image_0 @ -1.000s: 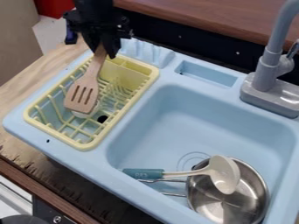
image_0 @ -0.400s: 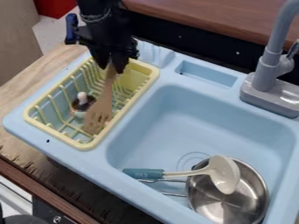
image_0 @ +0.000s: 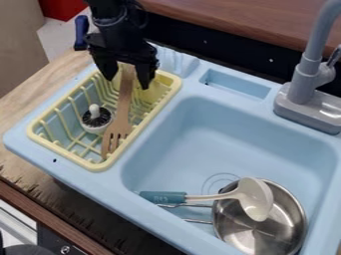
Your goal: Remove the wooden spoon fried and put into the basket
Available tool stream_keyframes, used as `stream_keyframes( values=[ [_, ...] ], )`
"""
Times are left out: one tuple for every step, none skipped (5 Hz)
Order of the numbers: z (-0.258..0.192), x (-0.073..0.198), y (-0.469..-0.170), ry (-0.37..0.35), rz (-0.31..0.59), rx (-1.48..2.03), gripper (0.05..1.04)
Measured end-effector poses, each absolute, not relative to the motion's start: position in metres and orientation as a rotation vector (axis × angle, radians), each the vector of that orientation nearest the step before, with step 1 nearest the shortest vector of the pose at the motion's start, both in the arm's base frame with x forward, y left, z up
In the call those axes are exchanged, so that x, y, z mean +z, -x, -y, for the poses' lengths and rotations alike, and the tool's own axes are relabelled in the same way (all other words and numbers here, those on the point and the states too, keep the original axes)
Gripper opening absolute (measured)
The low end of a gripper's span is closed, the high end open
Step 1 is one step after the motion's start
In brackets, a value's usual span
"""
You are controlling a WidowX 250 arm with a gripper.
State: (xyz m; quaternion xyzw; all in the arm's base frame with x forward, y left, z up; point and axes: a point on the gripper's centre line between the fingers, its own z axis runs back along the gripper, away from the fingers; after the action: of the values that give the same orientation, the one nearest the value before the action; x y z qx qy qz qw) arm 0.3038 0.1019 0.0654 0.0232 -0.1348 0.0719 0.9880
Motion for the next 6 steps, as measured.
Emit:
stream_keyframes(
  values=[
    [-0.098,0.075,-0.304,-0.061,0.286,0.167,0.999],
    [-0.092,0.084,-0.298,-0.075,0.252,0.196,0.999],
    [-0.083,0.089,-0.299,-0.081,0.275,0.322,0.999],
    [-0.066,0.088,-0.300,-0.042,0.257,0.338,0.999],
    [-0.048,0.079,-0.299,0.005,0.268,0.317,0.999],
    [-0.022,0.080,-0.305,0.046,0.288,0.203,0.999]
  ],
)
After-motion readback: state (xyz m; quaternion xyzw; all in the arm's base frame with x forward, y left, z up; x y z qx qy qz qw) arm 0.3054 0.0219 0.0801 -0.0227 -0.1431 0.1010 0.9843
